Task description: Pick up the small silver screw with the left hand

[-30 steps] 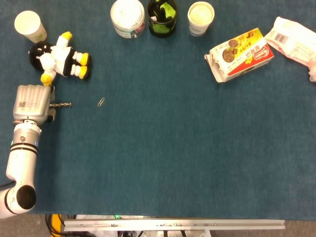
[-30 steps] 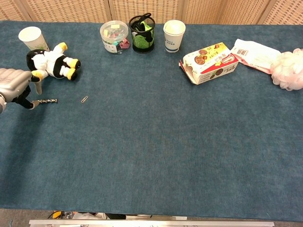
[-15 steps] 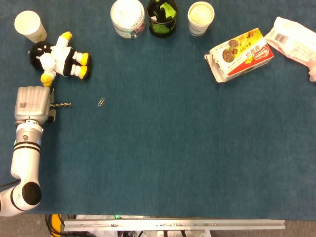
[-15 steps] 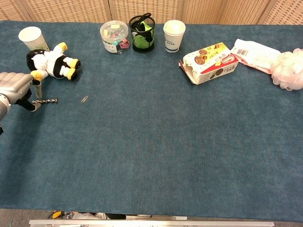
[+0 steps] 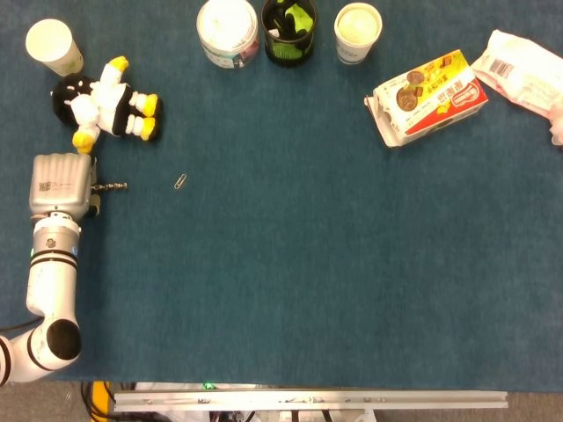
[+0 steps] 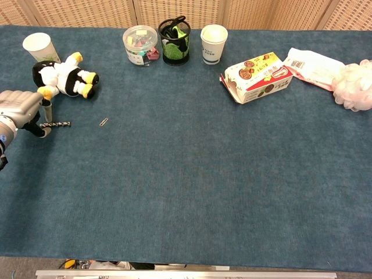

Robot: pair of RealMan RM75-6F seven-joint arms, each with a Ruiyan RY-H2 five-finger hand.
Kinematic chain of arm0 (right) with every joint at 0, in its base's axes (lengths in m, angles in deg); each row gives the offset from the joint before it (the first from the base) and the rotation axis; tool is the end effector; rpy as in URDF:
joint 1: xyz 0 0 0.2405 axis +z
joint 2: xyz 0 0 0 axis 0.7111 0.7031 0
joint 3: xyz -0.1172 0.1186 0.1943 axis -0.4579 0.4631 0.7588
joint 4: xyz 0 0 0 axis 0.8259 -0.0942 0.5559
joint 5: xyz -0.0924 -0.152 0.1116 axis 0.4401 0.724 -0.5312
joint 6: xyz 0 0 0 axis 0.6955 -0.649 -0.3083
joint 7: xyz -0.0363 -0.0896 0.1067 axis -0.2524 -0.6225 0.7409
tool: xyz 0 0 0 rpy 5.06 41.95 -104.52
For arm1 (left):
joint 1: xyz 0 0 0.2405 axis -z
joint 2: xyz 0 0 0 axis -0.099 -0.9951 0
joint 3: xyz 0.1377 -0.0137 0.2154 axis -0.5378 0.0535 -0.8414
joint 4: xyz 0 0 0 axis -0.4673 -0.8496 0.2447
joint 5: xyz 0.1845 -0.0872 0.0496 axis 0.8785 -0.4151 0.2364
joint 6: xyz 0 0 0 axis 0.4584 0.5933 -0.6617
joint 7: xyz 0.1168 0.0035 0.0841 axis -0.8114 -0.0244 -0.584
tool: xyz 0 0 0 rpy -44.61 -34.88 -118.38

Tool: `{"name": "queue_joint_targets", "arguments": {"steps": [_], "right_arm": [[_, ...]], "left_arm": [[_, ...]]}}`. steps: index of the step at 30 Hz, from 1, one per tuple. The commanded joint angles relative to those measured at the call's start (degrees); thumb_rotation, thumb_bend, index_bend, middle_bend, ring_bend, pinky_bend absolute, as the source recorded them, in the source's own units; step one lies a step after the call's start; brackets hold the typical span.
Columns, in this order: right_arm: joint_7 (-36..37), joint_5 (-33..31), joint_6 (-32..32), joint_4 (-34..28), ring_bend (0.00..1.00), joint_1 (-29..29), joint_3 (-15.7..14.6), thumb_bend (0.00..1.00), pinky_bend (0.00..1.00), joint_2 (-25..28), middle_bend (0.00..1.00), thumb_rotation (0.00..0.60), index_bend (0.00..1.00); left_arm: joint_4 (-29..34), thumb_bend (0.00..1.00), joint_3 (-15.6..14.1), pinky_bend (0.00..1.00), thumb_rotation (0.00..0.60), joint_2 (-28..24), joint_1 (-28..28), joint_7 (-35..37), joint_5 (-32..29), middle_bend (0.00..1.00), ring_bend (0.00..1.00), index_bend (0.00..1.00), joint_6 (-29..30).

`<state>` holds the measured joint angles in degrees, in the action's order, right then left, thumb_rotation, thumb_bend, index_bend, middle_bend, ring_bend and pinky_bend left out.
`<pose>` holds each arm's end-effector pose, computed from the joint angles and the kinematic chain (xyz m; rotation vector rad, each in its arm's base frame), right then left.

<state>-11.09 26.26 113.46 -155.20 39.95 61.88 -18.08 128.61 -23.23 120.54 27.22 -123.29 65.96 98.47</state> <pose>-0.3560 -0.1209 0.2351 1.2182 -0.8788 1.0033 -0.2863 0.2998 0.0079 -1.5486 -0.9774 -0.2858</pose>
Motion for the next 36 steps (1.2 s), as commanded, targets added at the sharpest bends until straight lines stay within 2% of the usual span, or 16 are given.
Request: {"name": "queue_joint_targets", "arguments": {"steps": [1, 31, 36], "right_arm": [[0.06, -0.06, 0.07, 0.06, 0.66, -0.07, 0.04, 0.31, 0.43, 0.01, 0.62, 0.600, 0.54], [0.73, -0.39, 0.38, 0.41, 0.66, -0.66, 0.21, 0.31, 0.43, 0.17, 0.62, 0.600, 0.54], [0.79, -0.42, 0.55, 0.45, 0.66, -0.75, 0.31, 0.31, 0.43, 0.14, 0.62, 0.600, 0.54]], "left_arm": [[-0.37, 0.30, 0.21, 0.81, 0.600, 0.22, 0.05, -0.50, -0.60, 0.87, 0.86, 0.47, -0.20], [-3.30, 0.31, 2.21, 0.81, 0.600, 1.85, 0.56, -2.48, -3.87, 0.87, 0.87, 0.53, -1.57], [-3.56, 0.33, 2.33, 0.81, 0.600, 1.82, 0.61, -2.55, -3.98, 0.87, 0.87, 0.54, -1.75]]}}
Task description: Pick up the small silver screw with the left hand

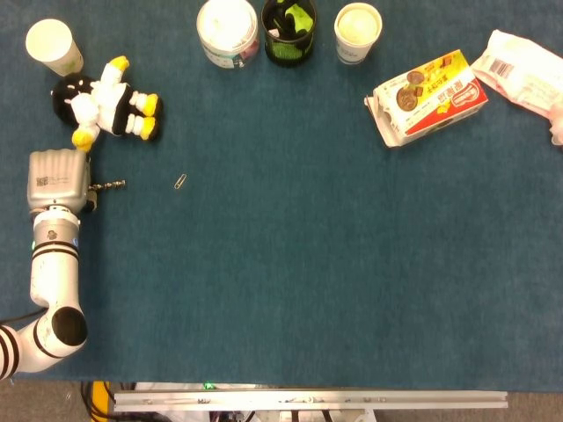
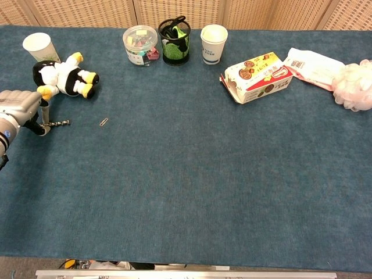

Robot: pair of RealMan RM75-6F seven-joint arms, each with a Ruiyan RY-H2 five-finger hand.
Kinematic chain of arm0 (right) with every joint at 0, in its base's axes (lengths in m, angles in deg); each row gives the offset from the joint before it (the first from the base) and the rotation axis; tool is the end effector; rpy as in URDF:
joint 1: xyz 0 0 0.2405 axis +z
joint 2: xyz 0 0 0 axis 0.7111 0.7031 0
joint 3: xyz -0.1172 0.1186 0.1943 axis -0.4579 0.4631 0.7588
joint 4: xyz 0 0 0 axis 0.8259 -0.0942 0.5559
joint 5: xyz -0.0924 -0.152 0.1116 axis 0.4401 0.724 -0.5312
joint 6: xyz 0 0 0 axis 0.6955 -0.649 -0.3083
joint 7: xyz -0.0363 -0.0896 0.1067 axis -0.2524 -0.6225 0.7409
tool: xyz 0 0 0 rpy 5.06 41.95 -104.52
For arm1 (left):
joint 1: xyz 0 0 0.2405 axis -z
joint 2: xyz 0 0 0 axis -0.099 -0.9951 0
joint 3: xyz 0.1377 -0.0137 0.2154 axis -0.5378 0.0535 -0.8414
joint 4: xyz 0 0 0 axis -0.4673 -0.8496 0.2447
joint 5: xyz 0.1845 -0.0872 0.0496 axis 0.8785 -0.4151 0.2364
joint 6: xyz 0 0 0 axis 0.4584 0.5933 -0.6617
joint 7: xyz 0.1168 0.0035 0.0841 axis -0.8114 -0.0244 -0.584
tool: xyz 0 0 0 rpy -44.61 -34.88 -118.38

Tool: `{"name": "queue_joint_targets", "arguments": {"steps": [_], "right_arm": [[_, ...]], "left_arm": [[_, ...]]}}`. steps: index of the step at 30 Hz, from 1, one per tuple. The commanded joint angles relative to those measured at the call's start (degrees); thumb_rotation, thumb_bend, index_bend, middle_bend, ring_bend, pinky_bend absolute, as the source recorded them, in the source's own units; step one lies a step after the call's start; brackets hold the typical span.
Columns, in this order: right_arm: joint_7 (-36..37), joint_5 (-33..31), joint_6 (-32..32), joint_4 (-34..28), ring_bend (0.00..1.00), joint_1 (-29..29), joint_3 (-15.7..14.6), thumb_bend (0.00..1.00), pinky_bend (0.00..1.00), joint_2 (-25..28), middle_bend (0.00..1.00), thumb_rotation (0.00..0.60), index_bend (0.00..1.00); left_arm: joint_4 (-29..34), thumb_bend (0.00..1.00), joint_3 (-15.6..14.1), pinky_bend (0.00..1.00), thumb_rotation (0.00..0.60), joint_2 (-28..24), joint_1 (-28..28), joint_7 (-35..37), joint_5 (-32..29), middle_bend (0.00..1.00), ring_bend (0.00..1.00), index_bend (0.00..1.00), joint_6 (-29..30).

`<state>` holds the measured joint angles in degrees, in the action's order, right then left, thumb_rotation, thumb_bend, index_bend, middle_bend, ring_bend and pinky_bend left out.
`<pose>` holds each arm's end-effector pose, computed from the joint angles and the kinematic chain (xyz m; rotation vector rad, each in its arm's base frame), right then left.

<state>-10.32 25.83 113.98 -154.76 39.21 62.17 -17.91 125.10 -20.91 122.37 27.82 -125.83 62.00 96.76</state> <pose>-0.3583 -0.1169 0.2394 1.2002 -0.8749 1.0025 -0.2926 0.3103 0.0042 -1.5090 -0.9973 -0.2400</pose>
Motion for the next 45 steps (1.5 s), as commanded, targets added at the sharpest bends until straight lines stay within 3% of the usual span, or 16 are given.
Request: {"name": "queue_joint_targets", "arguments": {"steps": [1, 25, 34, 45], "right_arm": [[0.05, 0.05, 0.08, 0.00, 0.66, -0.03, 0.01, 0.31, 0.43, 0.00, 0.62, 0.600, 0.54], [-0.09, 0.35, 0.89, -0.58, 0.66, -0.48, 0.11, 0.31, 0.43, 0.35, 0.62, 0.600, 0.54], [-0.12, 0.66, 0.96, -0.72, 0.66, -0.35, 0.15, 0.31, 0.43, 0.22, 0.62, 0.600, 0.54], [0.40, 0.96, 1.15, -0.38, 0.66, -0.15, 0.27, 0.31, 0.43, -0.19, 0.62, 0.600, 0.54]], "left_arm": [[-0.06, 0.34, 0.01, 0.81, 0.600, 0.00, 0.01, -0.02, 0.00, 0.87, 0.87, 0.54, -0.07], [0.72, 0.43, -0.68, 0.81, 0.600, -1.62, -0.52, 2.24, 3.13, 0.88, 0.87, 0.59, -1.17], [5.16, 0.43, -2.08, 0.81, 0.600, -5.09, -1.15, 2.45, 7.46, 0.88, 0.87, 0.61, 0.70], [15.45, 0.43, -3.81, 0.81, 0.600, -10.68, -1.88, 0.56, 15.76, 0.88, 0.87, 0.61, 6.39]]}}
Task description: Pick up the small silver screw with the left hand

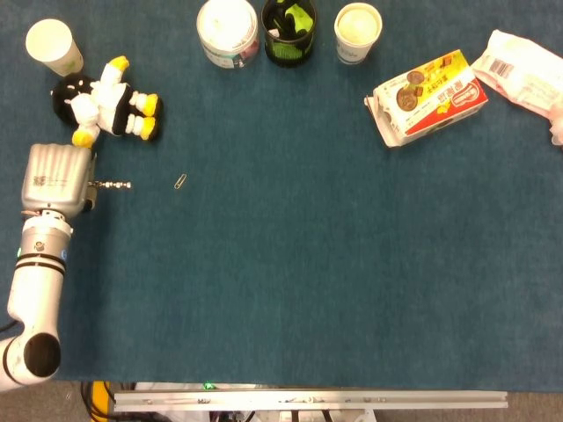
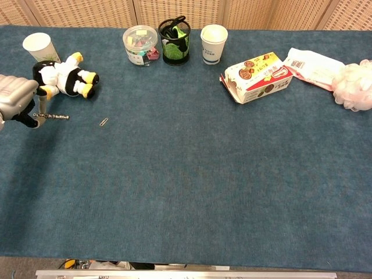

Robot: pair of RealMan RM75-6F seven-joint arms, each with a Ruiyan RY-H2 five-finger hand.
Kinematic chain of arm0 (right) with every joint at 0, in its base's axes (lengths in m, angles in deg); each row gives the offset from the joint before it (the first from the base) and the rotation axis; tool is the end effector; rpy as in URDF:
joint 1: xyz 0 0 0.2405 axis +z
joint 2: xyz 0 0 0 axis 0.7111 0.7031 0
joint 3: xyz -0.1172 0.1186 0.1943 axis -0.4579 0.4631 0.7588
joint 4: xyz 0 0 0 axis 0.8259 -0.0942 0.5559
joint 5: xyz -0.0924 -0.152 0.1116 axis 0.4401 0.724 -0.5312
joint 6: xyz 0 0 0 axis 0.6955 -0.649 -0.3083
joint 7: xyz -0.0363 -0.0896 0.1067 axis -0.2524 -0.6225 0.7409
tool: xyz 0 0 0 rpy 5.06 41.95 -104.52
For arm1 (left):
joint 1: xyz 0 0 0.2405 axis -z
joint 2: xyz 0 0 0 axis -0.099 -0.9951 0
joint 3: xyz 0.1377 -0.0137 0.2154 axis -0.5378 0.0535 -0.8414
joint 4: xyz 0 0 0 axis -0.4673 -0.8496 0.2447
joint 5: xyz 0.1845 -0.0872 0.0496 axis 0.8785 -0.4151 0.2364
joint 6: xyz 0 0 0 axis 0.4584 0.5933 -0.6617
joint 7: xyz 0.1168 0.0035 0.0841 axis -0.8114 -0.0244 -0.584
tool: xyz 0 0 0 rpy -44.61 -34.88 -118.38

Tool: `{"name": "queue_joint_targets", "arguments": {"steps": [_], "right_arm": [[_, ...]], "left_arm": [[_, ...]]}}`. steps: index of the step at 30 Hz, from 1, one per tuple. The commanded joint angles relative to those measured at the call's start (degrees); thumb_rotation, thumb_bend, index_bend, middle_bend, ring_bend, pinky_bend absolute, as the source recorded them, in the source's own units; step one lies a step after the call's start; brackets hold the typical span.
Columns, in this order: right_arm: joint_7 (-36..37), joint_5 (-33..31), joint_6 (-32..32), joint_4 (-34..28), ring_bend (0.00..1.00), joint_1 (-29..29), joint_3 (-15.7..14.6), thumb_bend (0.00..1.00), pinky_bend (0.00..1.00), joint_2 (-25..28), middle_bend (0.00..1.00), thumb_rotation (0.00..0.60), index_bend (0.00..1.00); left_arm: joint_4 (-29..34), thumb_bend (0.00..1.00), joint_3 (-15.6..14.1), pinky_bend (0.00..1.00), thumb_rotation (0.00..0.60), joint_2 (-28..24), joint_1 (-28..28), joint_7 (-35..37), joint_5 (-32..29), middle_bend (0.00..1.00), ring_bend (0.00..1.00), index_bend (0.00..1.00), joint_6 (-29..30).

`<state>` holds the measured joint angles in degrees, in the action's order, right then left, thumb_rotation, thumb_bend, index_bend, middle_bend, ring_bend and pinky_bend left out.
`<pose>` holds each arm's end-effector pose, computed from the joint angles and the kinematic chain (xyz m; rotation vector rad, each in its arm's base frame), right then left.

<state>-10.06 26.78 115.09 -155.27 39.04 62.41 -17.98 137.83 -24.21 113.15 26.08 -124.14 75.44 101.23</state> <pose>-0.3535 -0.1167 0.2389 1.2023 -0.8661 1.0340 -0.2630 0.2928 0.0399 -1.6336 -0.8347 -0.3686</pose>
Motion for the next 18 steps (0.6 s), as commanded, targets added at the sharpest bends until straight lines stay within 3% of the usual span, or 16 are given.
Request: {"name": "queue_joint_targets", "arguments": {"steps": [1, 9, 18], "right_arm": [[0.26, 0.02, 0.09, 0.22, 0.66, 0.01, 0.03, 0.31, 0.43, -0.19, 0.63, 0.600, 0.54], [1.45, -0.18, 0.42, 1.40, 0.66, -0.25, 0.07, 0.31, 0.43, -0.58, 0.63, 0.600, 0.54], [3.19, -0.96, 0.37, 3.14, 0.66, -0.76, 0.07, 0.31, 0.43, -0.95, 0.63, 0.600, 0.54]], "left_arm": [[3.51, 0.43, -0.58, 0.81, 0.600, -1.68, -0.09, -1.59, 2.85, 0.88, 0.87, 0.61, 2.35], [6.77, 0.43, 0.03, 0.81, 0.600, 0.13, 2.01, -8.25, 3.91, 0.88, 0.87, 0.61, 4.44], [4.25, 0.43, 1.52, 0.81, 0.600, 5.46, 5.18, -15.28, -0.77, 0.88, 0.87, 0.61, 4.02]]}}
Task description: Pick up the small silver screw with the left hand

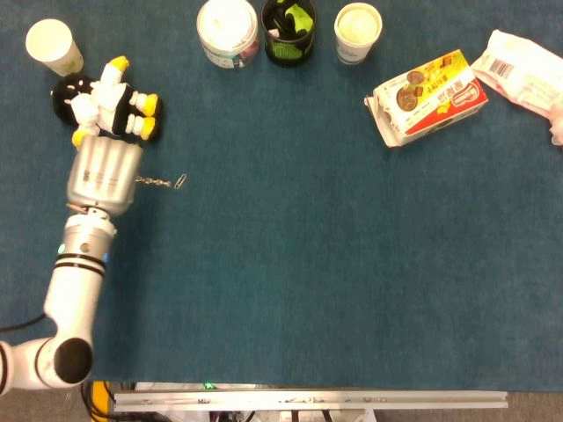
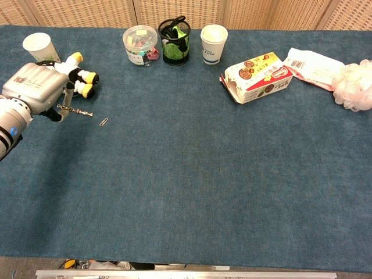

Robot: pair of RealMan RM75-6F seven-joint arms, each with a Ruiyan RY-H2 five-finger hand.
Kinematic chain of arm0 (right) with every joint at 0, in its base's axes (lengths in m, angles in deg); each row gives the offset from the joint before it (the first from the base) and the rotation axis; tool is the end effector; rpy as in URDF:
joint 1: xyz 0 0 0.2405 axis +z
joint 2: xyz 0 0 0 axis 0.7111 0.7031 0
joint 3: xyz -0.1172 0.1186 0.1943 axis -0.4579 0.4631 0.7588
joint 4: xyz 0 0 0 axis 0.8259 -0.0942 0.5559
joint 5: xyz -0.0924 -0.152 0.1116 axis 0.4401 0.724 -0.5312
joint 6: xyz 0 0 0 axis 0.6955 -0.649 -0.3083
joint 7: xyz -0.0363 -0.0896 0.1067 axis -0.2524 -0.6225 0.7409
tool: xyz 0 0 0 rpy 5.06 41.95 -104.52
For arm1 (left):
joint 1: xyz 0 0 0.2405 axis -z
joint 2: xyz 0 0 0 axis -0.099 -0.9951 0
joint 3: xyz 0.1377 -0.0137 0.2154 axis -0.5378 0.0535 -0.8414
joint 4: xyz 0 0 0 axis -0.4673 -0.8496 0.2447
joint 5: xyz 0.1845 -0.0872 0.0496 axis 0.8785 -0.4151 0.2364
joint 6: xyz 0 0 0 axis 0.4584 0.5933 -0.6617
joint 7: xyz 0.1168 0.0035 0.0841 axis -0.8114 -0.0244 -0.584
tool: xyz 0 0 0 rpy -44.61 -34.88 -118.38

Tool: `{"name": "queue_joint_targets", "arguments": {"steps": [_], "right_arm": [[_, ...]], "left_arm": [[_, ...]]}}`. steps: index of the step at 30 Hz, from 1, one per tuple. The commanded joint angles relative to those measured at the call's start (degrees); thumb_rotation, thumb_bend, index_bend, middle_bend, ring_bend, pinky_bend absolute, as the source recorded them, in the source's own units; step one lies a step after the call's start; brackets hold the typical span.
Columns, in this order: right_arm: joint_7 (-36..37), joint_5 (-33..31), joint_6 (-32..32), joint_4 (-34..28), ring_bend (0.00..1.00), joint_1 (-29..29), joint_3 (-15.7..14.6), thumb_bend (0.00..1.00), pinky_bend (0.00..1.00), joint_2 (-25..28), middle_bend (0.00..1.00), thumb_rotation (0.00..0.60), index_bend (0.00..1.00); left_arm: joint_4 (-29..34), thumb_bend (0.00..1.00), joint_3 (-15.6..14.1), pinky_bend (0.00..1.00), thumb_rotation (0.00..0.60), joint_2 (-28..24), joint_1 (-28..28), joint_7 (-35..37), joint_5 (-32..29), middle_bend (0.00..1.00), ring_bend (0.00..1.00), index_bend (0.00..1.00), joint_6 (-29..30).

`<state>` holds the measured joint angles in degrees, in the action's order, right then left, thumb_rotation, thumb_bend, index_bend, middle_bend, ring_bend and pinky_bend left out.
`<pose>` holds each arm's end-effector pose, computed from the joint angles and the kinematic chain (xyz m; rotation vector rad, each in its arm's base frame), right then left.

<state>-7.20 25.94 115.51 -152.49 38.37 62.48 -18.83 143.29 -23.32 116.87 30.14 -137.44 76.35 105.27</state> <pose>-0.3623 -0.1114 0.2424 1.1782 -0.8745 1.0393 -0.2063 0.2948 0.0180 -1.7444 -0.6525 -0.3833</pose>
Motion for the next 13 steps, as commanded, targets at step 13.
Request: {"name": "queue_joint_targets", "arguments": {"steps": [13], "right_arm": [[1.06, -0.64, 0.00, 1.36, 0.66, -0.55, 0.08, 0.31, 0.43, -0.27, 0.63, 0.600, 0.54]], "left_arm": [[-5.77, 0.43, 2.27, 0.81, 0.600, 6.55, 4.00, -7.26, -7.42, 0.88, 0.87, 0.61, 0.50]]}}
